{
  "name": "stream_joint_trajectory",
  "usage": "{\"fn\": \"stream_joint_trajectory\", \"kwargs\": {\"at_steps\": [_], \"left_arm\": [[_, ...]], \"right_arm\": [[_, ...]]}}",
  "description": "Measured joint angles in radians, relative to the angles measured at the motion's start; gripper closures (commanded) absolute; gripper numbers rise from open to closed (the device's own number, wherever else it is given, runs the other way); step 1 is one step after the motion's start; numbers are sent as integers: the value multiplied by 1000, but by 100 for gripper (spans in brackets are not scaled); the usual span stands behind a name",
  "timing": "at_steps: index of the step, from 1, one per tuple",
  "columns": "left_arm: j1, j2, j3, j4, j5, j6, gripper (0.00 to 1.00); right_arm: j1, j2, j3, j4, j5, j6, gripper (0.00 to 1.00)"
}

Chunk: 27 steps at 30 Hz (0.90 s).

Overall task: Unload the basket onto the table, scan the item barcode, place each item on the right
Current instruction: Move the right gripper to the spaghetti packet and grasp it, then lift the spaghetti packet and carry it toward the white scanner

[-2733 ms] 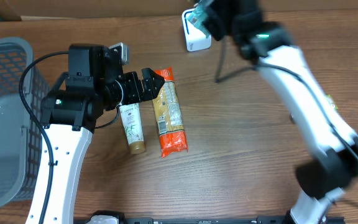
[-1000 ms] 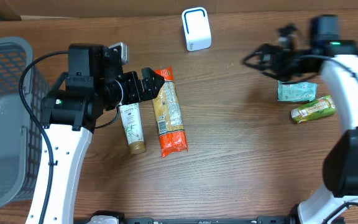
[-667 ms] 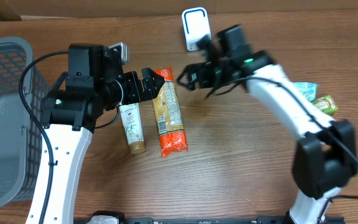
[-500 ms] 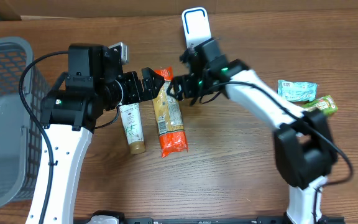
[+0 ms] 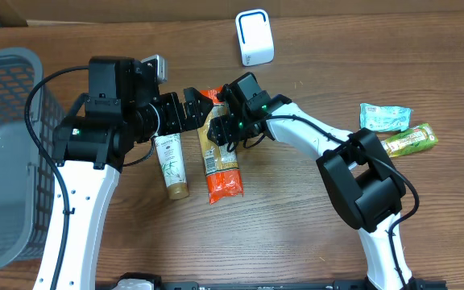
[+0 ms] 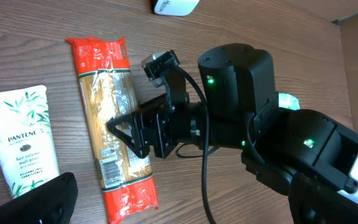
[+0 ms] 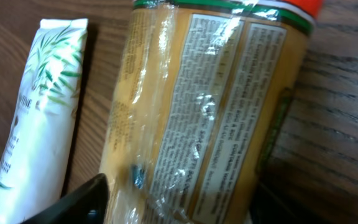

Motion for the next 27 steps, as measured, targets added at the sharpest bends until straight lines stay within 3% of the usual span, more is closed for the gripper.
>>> {"fn": "stream_joint_trajectory", "kwargs": {"at_steps": [4, 5, 8, 11, 14, 20, 27], "left_arm": [[0, 0, 0, 0, 0, 0, 0], [0, 0, 0, 0, 0, 0, 0], [0, 0, 0, 0, 0, 0, 1], [0, 0, 0, 0, 0, 0, 0], [0, 0, 0, 0, 0, 0, 0], [0, 0, 0, 0, 0, 0, 0], [0, 0, 0, 0, 0, 0, 0]], "right_arm": [[16, 9, 10, 1, 35, 27, 45], [24, 12, 13, -2, 59, 46, 55], [45, 21, 21, 1, 103, 102, 67], [49, 22, 27, -4, 100, 148, 73], [48, 22, 30, -6, 66, 177, 96], [24, 33, 34, -20, -112, 186, 96], [-104, 40, 10, -117, -372, 60, 96]]}}
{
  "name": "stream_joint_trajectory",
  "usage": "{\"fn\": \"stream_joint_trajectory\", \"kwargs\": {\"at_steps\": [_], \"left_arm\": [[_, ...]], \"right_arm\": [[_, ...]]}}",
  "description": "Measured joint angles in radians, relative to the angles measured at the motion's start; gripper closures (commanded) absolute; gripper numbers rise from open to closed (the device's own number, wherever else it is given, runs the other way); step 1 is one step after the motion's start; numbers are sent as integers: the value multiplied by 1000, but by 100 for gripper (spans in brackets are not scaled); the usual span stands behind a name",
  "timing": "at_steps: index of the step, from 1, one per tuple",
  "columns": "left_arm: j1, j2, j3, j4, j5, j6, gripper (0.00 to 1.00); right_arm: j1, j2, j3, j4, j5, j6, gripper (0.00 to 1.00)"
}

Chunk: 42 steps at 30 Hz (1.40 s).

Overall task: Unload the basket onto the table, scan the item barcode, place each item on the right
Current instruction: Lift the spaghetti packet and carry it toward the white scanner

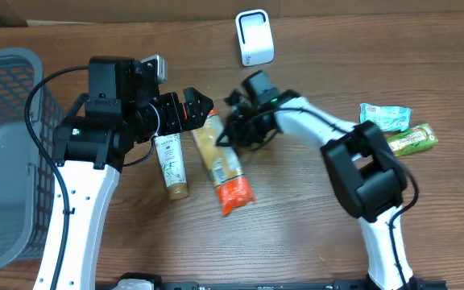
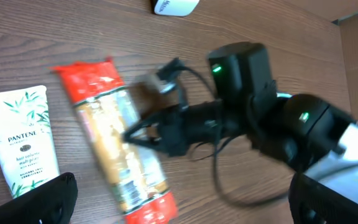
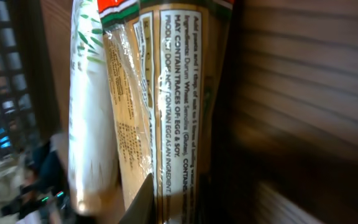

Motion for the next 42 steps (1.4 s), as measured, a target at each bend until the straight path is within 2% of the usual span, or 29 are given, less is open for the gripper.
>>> {"fn": "stream_joint_trajectory", "kwargs": {"at_steps": [4, 7, 16, 22, 26, 32, 37, 42], "left_arm": [[0, 0, 0, 0, 0, 0, 0], [0, 0, 0, 0, 0, 0, 0], [0, 0, 0, 0, 0, 0, 1], [0, 0, 0, 0, 0, 0, 0], [0, 0, 0, 0, 0, 0, 0], [0, 0, 0, 0, 0, 0, 1], [0, 0, 0, 0, 0, 0, 0], [0, 0, 0, 0, 0, 0, 0]], "right_arm": [[-111, -33, -20, -82, -61, -70, 96], [-215, -128, -38, -140, -64, -91, 96], [-374, -485, -41, -82, -94, -51, 96], [-381, -618, -41, 23, -112, 66, 96], [-377, -638, -41, 87, -113, 151, 96], [-370, -638, -41, 83, -60, 208, 96], [-357, -637, 34, 40, 74, 210, 96], [-292, -631, 254, -38, 359, 124, 96]]}}
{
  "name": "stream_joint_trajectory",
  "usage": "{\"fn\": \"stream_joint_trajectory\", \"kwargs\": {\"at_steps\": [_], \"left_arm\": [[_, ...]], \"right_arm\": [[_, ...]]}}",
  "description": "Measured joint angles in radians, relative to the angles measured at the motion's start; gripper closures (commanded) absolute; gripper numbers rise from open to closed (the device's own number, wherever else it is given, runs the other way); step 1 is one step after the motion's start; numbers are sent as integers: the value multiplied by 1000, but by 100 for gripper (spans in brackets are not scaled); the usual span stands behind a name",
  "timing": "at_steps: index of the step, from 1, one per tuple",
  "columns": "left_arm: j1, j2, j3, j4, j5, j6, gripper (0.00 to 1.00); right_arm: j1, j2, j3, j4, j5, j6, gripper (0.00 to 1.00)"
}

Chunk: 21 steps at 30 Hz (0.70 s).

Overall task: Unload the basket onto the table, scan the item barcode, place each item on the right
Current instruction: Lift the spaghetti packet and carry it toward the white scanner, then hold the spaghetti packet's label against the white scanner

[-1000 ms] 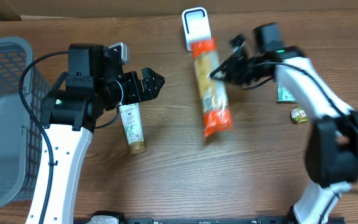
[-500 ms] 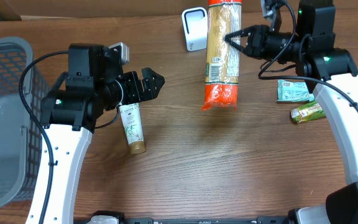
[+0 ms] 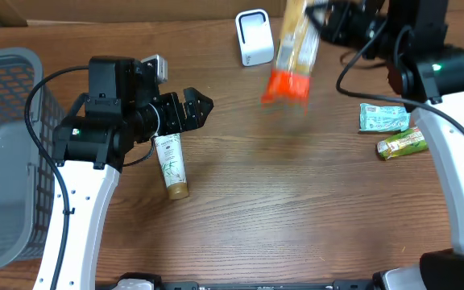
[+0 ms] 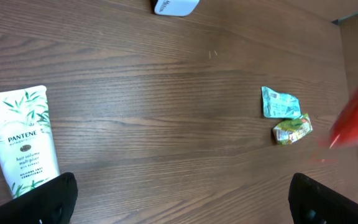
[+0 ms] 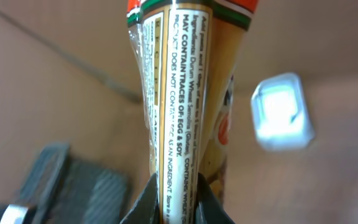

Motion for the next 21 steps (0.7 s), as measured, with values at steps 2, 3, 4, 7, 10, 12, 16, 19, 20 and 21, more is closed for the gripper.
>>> {"fn": "stream_joint_trajectory", "kwargs": {"at_steps": [2, 3, 4, 7, 10, 12, 16, 19, 20, 21], "left_arm": [[0, 0, 0, 0, 0, 0, 1], [0, 0, 0, 0, 0, 0, 0], [0, 0, 0, 0, 0, 0, 0], [0, 0, 0, 0, 0, 0, 0], [0, 0, 0, 0, 0, 0, 0], [0, 0, 0, 0, 0, 0, 0], [0, 0, 0, 0, 0, 0, 0], [0, 0, 0, 0, 0, 0, 0], [0, 0, 0, 0, 0, 0, 1], [0, 0, 0, 0, 0, 0, 0]], "right_arm": [[63, 11, 79, -1, 142, -55, 96], [101, 18, 104, 18, 221, -87, 96], [153, 30, 122, 60, 325, -135, 96], [266, 91, 142, 190, 555, -271, 96], [332, 211, 146, 320, 723, -456, 96], [341, 301, 146, 369, 800, -578, 96], [327, 483, 142, 463, 896, -798, 96], [311, 583, 126, 552, 927, -935, 96], [309, 593, 125, 563, 931, -952, 96], [306, 616, 124, 603, 937, -992, 96]]}}
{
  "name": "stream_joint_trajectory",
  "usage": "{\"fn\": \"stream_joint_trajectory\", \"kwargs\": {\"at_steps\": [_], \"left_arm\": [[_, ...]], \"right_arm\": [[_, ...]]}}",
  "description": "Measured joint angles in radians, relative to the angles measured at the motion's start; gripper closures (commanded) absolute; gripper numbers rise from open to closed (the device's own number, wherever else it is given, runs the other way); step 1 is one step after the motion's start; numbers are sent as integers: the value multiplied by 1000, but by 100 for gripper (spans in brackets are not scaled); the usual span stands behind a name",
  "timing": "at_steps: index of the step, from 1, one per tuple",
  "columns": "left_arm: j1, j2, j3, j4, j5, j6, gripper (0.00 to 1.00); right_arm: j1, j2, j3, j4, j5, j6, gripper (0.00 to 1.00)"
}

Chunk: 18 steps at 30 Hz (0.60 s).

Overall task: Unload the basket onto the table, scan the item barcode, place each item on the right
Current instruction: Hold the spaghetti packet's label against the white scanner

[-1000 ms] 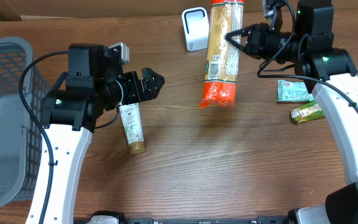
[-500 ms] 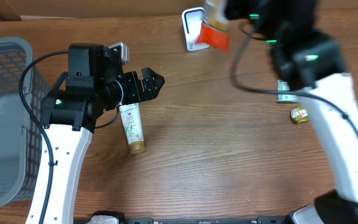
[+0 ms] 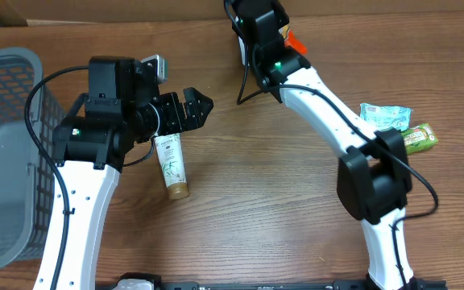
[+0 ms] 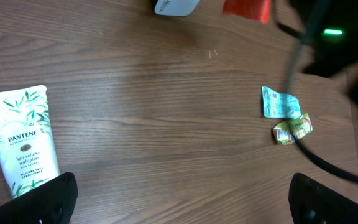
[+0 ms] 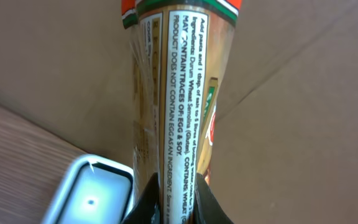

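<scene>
My right gripper (image 5: 173,208) is shut on a long pasta pack (image 5: 178,93), clear film with red ends and its printed label facing the camera. The pack hangs just beside and above the white scanner (image 5: 95,196) at the table's back edge. In the overhead view only the pack's red end (image 3: 294,40) shows past the right arm, which covers the scanner. The left wrist view shows the scanner (image 4: 176,6) and that red end (image 4: 247,7) at its top edge. My left gripper (image 3: 193,109) is open over the table with nothing in it.
A white Pantene tube (image 3: 170,165) lies under the left gripper. Two snack packets, a teal one (image 3: 385,117) and a green one (image 3: 413,138), lie at the right. A grey basket (image 3: 6,153) stands at the far left. A cardboard wall (image 5: 303,124) rises behind the scanner.
The right arm has swung left, and the pasta pack has gone from high up to the right of the scanner to right over it. The left arm has not moved.
The pasta pack lay on the table next to the Pantene tube with my right gripper down on it. Then it was skewed on the table in the gripper's hold. Later it hung in the air near the scanner, and now it is held at the scanner.
</scene>
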Motion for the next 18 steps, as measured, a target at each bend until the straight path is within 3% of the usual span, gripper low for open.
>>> {"fn": "stream_joint_trajectory", "kwargs": {"at_steps": [6, 18], "left_arm": [[0, 0, 0, 0, 0, 0, 0], [0, 0, 0, 0, 0, 0, 0]], "right_arm": [[-14, 43, 0, 116, -37, -225, 96], [-12, 53, 0, 97, -413, -574, 96]]}}
